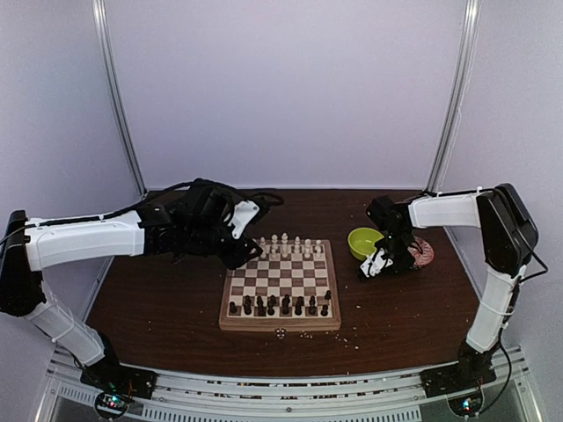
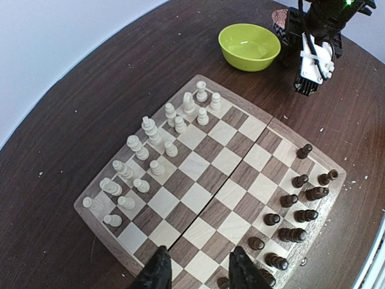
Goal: Set up the chess pieces on the board
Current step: Pick up the pawn from the center of the board.
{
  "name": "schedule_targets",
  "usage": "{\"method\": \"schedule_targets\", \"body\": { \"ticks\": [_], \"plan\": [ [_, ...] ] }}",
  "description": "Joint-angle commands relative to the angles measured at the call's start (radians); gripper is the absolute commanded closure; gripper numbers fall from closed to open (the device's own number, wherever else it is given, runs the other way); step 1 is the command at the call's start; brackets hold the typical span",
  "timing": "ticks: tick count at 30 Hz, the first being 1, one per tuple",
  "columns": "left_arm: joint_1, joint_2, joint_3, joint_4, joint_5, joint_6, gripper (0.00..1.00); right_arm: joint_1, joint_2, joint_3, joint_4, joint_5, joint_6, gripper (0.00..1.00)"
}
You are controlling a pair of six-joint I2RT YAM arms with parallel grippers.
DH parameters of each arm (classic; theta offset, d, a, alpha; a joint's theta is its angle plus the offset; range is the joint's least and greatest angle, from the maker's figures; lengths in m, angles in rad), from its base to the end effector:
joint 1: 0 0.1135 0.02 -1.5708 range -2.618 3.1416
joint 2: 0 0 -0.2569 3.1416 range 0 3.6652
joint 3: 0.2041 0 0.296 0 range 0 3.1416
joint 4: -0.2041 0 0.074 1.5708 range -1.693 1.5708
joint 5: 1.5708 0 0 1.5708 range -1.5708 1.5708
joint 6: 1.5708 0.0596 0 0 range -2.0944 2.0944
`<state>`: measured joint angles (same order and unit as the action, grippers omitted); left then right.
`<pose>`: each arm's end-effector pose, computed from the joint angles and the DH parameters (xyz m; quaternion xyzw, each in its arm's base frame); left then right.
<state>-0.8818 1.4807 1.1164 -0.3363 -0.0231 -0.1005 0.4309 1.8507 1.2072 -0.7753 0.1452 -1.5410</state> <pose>0.2498 -0.3011 0.2360 0.3408 0.8403 -0.1896 0.3766 0.3479 0.1505 0.1030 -0.8262 0.5536 -0.1014 0.0262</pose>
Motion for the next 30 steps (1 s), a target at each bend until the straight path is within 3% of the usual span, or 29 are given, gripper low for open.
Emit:
{"method": "schedule_targets", "body": {
  "ticks": [1, 30],
  "plan": [
    [0.001, 0.019, 0.012, 0.051, 0.009, -0.008, 0.64, 0.005, 0.027, 0.006, 0.04, 0.048, -0.022, 0.68],
    [0.001, 0.071, 0.026, 0.08, 0.056, -0.016, 0.64, 0.008, 0.05, 0.054, 0.099, 0.08, -0.06, 0.65]
  ]
}}
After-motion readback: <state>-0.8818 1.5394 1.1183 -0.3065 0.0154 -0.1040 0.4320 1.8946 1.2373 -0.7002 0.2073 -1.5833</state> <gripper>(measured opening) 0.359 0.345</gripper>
